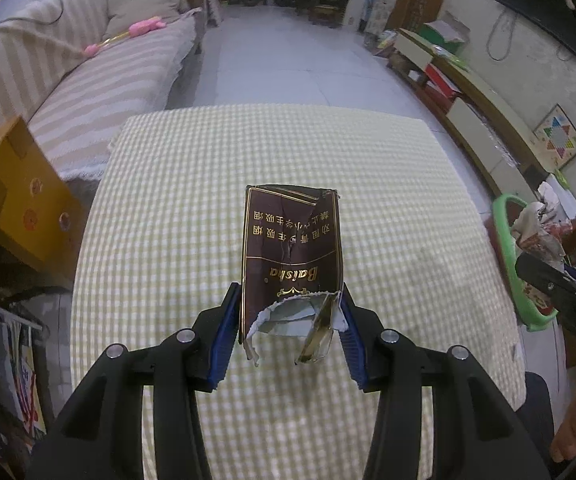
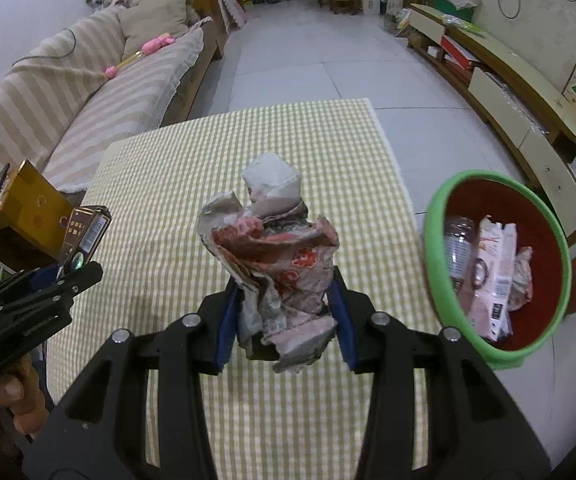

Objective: Collect trash
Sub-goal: 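Carry the cigarette pack and crumpled paper in both tools over the red bucket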

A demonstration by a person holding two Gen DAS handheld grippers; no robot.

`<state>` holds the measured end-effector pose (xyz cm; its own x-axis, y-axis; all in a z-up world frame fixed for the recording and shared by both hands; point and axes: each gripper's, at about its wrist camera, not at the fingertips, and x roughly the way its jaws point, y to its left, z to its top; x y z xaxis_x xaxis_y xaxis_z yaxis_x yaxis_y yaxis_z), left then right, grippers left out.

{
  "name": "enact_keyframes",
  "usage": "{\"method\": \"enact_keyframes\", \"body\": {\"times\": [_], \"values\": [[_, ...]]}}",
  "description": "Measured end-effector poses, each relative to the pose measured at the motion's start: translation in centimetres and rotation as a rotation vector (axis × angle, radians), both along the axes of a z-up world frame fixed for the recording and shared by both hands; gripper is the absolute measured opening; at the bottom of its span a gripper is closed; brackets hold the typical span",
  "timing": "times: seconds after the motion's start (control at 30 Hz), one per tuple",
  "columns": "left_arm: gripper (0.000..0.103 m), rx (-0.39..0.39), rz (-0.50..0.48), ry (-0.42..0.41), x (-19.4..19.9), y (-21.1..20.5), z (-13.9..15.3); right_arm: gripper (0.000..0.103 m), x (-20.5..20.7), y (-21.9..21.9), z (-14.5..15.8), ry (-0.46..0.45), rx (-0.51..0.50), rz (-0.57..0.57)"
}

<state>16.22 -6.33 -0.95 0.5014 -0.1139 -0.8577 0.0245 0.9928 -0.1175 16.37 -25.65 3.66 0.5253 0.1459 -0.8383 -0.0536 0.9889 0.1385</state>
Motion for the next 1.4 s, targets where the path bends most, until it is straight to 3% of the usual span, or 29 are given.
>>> {"method": "enact_keyframes", "body": {"times": [0.27, 0.63, 0.83, 1.4], "values": [[0.044, -0.002, -0.1, -0.031, -1.1, -4.7, 2.6, 0.04, -1.6, -4.8, 2.1, -0.035, 0.031, -0.076], [0.044, -0.099, -0.222, -0.037, 0.0, -11.3, 4.9, 0.041, -2.5, -14.0, 4.3, -0.072, 0.034, -0.236], [0.044, -0.114, -0.287, -0.055, 1.3, -15.4, 6.6, 0.041, -2.1, -18.8, 5.1, -0.088, 0.035, -0.318], [0.044, -0.129, -0.481, -0.023, 4.3, -26.4, 7.8, 0.041, -0.9, -25.7, 2.8, -0.036, 0.069, -0.408]]}}
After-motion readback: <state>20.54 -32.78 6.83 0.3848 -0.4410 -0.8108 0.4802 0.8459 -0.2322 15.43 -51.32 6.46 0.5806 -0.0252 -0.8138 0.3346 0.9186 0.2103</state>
